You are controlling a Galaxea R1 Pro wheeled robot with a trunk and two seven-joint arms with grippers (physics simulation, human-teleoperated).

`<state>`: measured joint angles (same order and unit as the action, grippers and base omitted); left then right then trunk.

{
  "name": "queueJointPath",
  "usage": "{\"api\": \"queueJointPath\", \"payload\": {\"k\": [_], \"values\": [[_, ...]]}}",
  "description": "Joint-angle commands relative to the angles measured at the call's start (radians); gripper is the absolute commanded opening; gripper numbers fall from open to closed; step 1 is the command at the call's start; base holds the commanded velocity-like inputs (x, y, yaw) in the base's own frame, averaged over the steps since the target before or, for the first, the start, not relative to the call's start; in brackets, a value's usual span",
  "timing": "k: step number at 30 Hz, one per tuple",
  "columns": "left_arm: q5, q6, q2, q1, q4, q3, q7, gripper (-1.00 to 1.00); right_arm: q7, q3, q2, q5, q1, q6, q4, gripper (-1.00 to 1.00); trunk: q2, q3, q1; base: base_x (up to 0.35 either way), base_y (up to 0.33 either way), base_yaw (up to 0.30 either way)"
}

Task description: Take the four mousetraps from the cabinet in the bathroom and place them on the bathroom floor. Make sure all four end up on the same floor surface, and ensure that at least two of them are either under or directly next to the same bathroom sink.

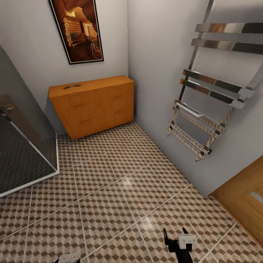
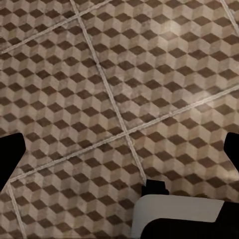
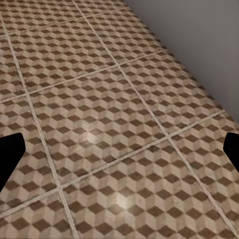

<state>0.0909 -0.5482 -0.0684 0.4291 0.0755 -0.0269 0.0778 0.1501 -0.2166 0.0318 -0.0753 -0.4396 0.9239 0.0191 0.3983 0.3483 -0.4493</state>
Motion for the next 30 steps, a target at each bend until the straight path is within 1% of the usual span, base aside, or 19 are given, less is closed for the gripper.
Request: {"api": "queueJointPath", "payload": {"k": [1,6,18,30], "values": [[0.009,-0.005,-0.001,0.002,0.004,-0.004,-0.002,1.0,0.003,-0.009,0.0,-0.008,-0.001,0.003,-0.001,1.0,0.002,0.002,-0.001,0.144,-0.095,0.154],[0.009,0.0,-0.004,0.002,0.004,-0.004,-0.003,1.0,0.003,-0.009,0.0,-0.008,-0.001,0.003,-0.001,1.0,0.002,0.005,-0.001,0.24,-0.11,0.154],[0.009,0.001,-0.007,0.002,0.004,-0.004,-0.001,1.0,0.003,-0.009,0.0,-0.008,-0.001,0.003,-0.001,1.0,0.002,0.012,-0.001,0.309,-0.112,0.154],[0.009,0.001,-0.008,0.002,0.004,-0.004,-0.001,1.0,0.003,-0.009,0.0,-0.008,-0.001,0.004,-0.001,1.0,0.002,0.017,-0.001,0.327,-0.019,0.15]]}}
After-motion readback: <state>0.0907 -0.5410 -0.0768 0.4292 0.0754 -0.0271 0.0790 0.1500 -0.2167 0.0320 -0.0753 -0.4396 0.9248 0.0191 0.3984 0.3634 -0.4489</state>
